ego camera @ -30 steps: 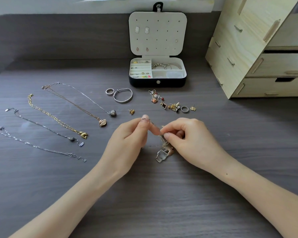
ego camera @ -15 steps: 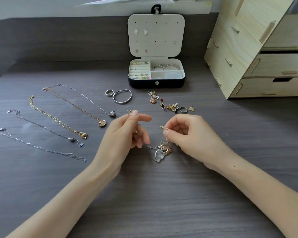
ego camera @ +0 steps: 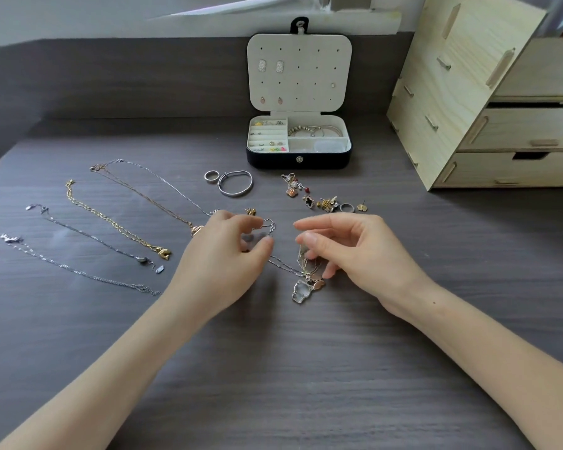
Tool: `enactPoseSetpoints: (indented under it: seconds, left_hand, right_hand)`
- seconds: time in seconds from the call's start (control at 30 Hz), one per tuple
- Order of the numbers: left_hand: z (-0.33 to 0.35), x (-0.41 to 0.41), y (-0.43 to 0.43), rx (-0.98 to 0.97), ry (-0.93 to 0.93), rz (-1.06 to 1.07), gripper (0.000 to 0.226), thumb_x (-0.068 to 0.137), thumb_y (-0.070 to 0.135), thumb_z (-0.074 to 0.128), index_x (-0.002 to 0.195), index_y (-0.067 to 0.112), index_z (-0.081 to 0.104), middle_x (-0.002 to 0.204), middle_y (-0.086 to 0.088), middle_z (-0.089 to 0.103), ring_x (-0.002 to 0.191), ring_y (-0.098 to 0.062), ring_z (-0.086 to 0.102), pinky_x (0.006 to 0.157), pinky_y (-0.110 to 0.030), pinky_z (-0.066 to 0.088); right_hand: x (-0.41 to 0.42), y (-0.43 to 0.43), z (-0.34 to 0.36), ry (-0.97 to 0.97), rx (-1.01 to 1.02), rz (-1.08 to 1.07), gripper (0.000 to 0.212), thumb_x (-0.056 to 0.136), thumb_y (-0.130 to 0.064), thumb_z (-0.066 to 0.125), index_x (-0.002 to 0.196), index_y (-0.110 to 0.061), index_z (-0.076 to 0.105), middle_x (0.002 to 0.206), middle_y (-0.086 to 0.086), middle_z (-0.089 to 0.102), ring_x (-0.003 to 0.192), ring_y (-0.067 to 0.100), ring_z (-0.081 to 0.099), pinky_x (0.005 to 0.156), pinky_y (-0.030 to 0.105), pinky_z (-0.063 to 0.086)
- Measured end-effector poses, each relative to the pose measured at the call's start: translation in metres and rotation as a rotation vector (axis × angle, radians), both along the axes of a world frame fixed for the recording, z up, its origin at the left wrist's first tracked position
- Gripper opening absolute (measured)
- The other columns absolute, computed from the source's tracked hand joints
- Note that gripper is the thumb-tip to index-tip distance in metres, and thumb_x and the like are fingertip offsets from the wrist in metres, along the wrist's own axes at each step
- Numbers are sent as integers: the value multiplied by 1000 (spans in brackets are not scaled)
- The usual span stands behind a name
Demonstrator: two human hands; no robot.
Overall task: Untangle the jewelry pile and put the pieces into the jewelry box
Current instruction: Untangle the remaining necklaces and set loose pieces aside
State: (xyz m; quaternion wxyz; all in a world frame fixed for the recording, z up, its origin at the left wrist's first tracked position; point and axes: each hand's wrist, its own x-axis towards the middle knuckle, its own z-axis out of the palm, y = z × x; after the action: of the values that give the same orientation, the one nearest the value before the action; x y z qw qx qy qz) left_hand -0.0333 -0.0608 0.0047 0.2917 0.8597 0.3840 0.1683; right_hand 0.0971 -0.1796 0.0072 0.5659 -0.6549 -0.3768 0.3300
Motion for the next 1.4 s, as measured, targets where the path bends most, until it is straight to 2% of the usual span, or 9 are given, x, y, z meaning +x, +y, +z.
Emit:
enactPoseSetpoints:
  seconds: [0.07, 0.17, 0.3, 0.47, 0.67, 0.83, 0.93, 1.07, 1.4]
  left_hand:
    - [-1, -4, -7, 97, -45, -37, 17, 86, 36, 61, 99, 26, 65, 90, 9, 48, 72, 1, 48, 69, -20, 30]
    - [0, -9, -23, 137, -83, -217, 28, 77, 52, 58, 78, 24, 60, 71, 11, 48, 68, -2, 47, 62, -22, 31]
    - [-3, -6, -40, 200, 83, -341, 32, 78, 49, 65, 86, 25, 45, 84, 8, 47, 82, -15, 47, 67, -26, 30]
    - [-3, -7, -37, 199, 84, -375, 19, 86, 34, 63, 92, 18, 54, 89, 5, 46, 85, -17, 49, 73, -24, 36]
    - [8, -24, -31, 99, 93, -345, 15, 86, 29, 64, 84, 22, 51, 75, 17, 49, 70, -1, 49, 65, -14, 39]
    - [25, -35, -16, -395, -83, -187, 11, 83, 24, 69, 80, 14, 64, 69, 3, 69, 63, -7, 58, 59, -19, 42]
    - [33, -42, -10, -521, -150, -157, 12, 86, 20, 66, 82, 8, 65, 75, -2, 71, 61, -8, 54, 57, -23, 39]
    - [33, -49, -6, -566, -171, -160, 8, 87, 12, 63, 83, 6, 64, 74, 1, 70, 56, -2, 55, 50, -13, 39]
    - [30, -65, 8, -589, -87, -178, 10, 80, 6, 72, 81, 8, 61, 69, -5, 68, 58, -11, 53, 49, -14, 38]
  right_hand:
    - [1, -1, 0, -42, -9, -19, 21, 87, -2, 63, 95, -20, 69, 89, 10, 69, 70, 13, 63, 49, 18, 49]
    - [6, -4, 2, -356, -73, -81, 11, 80, -12, 72, 81, -23, 71, 73, -5, 68, 64, 7, 57, 57, 14, 44]
    - [5, -15, 10, -656, -313, 0, 10, 75, -34, 74, 71, -27, 70, 62, -13, 61, 58, 0, 51, 57, 16, 35]
    - [-7, -24, 9, -789, -434, 59, 17, 75, -43, 72, 72, -33, 59, 71, -13, 57, 68, 3, 50, 60, 21, 34]
    - [-4, -29, 14, -576, -372, 97, 22, 74, -25, 79, 63, -24, 60, 52, -16, 55, 51, -5, 48, 52, 11, 33]
    - [1, -38, 25, -206, -284, 104, 20, 72, -13, 80, 66, -14, 61, 56, -9, 61, 52, 3, 51, 49, 12, 37]
    - [5, -42, 29, -117, -279, 101, 19, 73, -11, 78, 68, -13, 60, 63, 1, 64, 54, 9, 52, 54, 16, 41]
    - [5, -45, 32, 77, -159, 109, 17, 69, -6, 75, 71, -7, 58, 92, 26, 68, 76, 21, 65, 67, 27, 55]
    - [14, -31, 43, 386, 141, 66, 12, 74, -12, 62, 78, -10, 51, 88, 17, 72, 84, 26, 70, 75, 33, 58]
